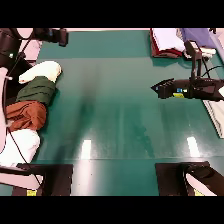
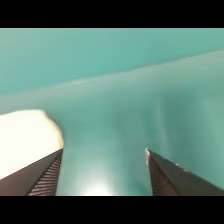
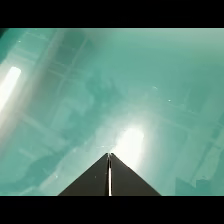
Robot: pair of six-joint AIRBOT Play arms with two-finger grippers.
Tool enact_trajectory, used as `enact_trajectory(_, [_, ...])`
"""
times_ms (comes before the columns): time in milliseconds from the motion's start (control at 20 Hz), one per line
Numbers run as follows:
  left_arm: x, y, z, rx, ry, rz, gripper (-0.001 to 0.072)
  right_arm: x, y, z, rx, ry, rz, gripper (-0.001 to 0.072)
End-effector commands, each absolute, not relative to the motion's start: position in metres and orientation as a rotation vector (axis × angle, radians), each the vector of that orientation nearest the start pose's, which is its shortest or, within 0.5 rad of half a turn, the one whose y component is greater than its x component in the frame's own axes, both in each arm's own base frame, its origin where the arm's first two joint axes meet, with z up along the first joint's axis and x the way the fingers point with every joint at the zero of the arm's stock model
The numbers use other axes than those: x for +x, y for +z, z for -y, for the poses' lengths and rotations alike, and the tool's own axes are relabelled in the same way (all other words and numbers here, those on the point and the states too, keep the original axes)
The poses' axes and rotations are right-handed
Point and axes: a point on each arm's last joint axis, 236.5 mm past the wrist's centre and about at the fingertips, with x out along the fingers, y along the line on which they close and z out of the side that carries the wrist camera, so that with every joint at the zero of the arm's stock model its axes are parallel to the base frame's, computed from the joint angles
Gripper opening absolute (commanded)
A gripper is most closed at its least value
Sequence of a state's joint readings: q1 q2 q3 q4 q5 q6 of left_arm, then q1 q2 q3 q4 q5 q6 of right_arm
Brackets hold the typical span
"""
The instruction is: Fold the shirts.
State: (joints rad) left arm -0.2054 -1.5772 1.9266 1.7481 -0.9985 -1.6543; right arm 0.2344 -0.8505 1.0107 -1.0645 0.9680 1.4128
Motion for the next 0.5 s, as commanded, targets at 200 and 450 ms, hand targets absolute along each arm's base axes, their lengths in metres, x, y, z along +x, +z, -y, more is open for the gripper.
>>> enact_trajectory(200, [0.603,0.036,-0.056,0.028,0.207,-0.915,0.0621,0.325,0.154,-0.175,0.227,0.549,-0.808,0.0015])
enact_trajectory(450, [0.603,-0.024,-0.092,-0.004,0.255,-0.997,0.062,0.326,0.155,-0.175,0.242,0.542,-0.811,0.0015])
